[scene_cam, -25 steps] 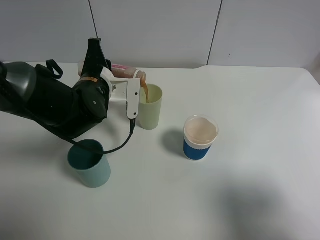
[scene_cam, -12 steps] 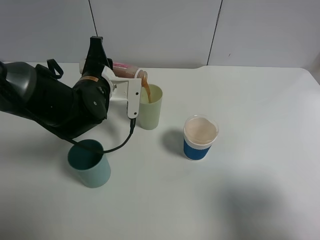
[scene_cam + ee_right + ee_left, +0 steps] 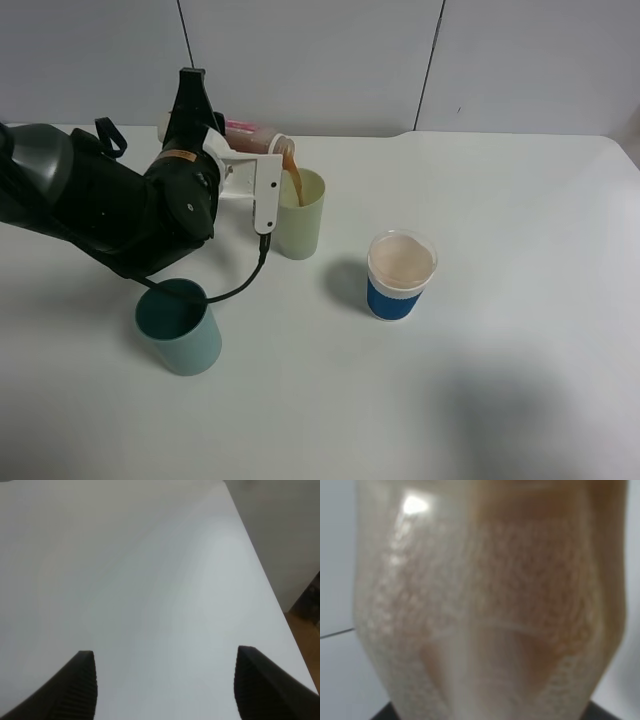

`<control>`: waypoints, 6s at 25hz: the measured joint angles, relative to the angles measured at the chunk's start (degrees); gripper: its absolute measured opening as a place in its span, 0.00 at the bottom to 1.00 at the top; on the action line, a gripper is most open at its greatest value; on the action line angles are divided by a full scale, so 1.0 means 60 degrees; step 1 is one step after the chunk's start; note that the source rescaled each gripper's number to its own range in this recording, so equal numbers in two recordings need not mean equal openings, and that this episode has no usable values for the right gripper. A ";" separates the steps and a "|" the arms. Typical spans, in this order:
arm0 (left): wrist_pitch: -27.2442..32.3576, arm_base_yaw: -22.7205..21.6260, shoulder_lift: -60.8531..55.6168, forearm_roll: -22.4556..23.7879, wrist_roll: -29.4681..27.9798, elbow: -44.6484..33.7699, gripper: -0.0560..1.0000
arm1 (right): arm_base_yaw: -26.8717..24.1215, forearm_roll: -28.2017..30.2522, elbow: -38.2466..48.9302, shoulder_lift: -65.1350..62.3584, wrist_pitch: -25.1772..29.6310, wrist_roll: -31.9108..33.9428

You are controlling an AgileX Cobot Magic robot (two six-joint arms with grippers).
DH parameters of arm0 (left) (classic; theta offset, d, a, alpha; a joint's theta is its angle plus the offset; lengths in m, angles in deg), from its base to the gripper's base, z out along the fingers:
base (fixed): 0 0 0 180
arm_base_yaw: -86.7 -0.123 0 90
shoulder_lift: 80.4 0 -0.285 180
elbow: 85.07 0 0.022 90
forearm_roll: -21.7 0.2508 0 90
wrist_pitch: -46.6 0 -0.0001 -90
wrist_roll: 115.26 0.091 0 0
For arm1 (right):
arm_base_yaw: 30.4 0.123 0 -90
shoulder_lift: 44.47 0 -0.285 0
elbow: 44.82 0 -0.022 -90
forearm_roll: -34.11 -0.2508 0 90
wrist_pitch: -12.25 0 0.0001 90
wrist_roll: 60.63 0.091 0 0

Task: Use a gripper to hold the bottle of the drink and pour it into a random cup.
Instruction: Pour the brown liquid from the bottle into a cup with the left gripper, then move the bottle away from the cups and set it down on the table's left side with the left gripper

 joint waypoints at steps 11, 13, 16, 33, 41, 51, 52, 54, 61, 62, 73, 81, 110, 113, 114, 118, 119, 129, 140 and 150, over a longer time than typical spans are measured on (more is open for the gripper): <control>-0.0061 0.0000 0.0000 0.0253 0.0049 0.0000 0.08 | 0.0000 0.0000 0.0000 0.0000 0.0000 0.0000; -0.0070 0.0000 0.0000 0.0260 0.0166 0.0000 0.08 | 0.0000 0.0000 0.0000 0.0000 0.0000 0.0000; -0.0079 0.0000 0.0000 0.0260 0.0396 0.0000 0.08 | 0.0000 0.0000 0.0000 0.0000 0.0000 0.0000; -0.0392 0.0000 0.0000 0.0260 0.0466 0.0000 0.08 | 0.0000 0.0000 0.0000 0.0000 0.0000 0.0000; -0.1078 0.0000 0.0000 0.0264 0.0472 0.0000 0.08 | 0.0000 0.0000 0.0000 0.0000 0.0000 0.0000; -0.1132 0.0000 0.0000 0.0284 0.0472 0.0000 0.08 | 0.0000 0.0000 0.0000 0.0000 0.0000 0.0000; -0.1132 0.0000 0.0000 0.0283 0.0472 0.0000 0.08 | 0.0000 0.0000 0.0000 0.0000 0.0000 0.0000; -0.1132 0.0000 0.0000 0.0329 0.0472 0.0000 0.08 | 0.0000 0.0000 0.0000 0.0000 0.0000 0.0000; -0.1132 0.0000 0.0000 0.0947 0.0472 0.0000 0.08 | 0.0000 0.0000 0.0000 0.0000 0.0000 0.0000; -0.1132 0.0000 0.0000 0.1040 0.0472 0.0000 0.08 | 0.0000 0.0000 0.0000 0.0000 0.0000 0.0000; -0.1132 0.0000 0.0000 0.1439 0.0487 0.0000 0.08 | 0.0000 0.0000 0.0000 0.0000 0.0000 0.0000; -0.1132 0.0000 0.0000 0.1837 0.0498 0.0000 0.08 | 0.0000 0.0000 0.0000 0.0000 0.0000 0.0000; -0.1132 0.0000 0.0000 0.2189 0.0923 0.0000 0.08 | 0.0000 0.0000 0.0000 0.0000 0.0000 0.0000; -0.1132 0.0000 0.0000 0.2197 0.0333 0.0000 0.08 | 0.0000 0.0000 0.0000 0.0000 0.0000 0.0000; -0.1132 0.0000 0.0000 0.2197 0.0118 0.0000 0.08 | 0.0000 0.0000 0.0000 0.0000 0.0000 0.0000; -0.1042 0.0000 0.0000 0.2197 -0.0946 0.0000 0.08 | 0.0000 0.0000 0.0000 0.0000 0.0000 0.0000; -0.0951 0.0000 0.0000 0.2197 -0.1278 0.0000 0.08 | 0.0000 0.0000 0.0000 0.0000 0.0000 0.0000; 0.0180 0.0000 -0.0390 0.2216 -0.5606 0.0000 0.08 | 0.0000 0.0000 0.0000 0.0000 0.0000 0.0000; 0.4211 -0.0869 -0.1940 0.3351 -0.8414 -0.0008 0.08 | 0.0000 0.0000 0.0000 0.0000 0.0000 0.0000; 0.6507 -0.2490 -0.3043 0.8559 -1.5584 -0.0008 0.08 | 0.0000 0.0000 0.0000 0.0000 0.0000 0.0000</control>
